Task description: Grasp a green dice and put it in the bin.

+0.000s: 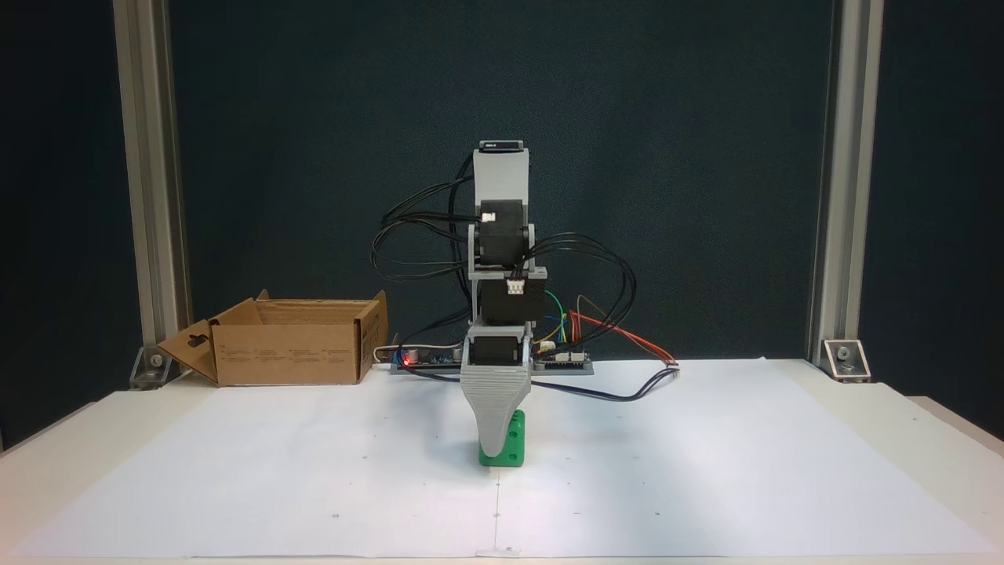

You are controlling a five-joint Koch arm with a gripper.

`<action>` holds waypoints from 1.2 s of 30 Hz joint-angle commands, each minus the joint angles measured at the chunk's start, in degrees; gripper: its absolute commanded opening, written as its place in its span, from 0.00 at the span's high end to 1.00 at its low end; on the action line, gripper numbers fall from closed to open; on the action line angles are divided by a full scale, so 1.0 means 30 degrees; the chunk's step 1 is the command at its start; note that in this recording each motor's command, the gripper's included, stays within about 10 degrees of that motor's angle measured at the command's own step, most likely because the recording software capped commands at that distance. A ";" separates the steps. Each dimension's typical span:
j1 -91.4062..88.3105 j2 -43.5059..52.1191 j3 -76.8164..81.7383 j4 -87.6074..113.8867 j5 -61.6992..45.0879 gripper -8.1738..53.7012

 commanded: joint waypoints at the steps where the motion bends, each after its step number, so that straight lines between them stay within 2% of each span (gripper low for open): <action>1: 0.0000 0.0117 -0.0439 -0.0029 0.0703 0.20; 10: 0.0000 -0.0234 -0.0381 -0.0469 0.0703 0.22; 15: 0.0029 -0.0293 -0.0381 -0.0527 0.0703 0.36; 18: -0.0029 -0.0322 -0.0352 -0.0527 0.0703 0.36; 23: 0.0000 -0.0293 -0.0088 -0.0820 0.0703 0.65; 24: 0.0029 -0.0293 0.0029 -0.1113 0.0703 0.68; 30: 0.0088 0.0352 0.0029 -0.1201 0.0791 0.68; 36: 0.0820 0.4541 -0.0059 -0.0645 0.0732 0.68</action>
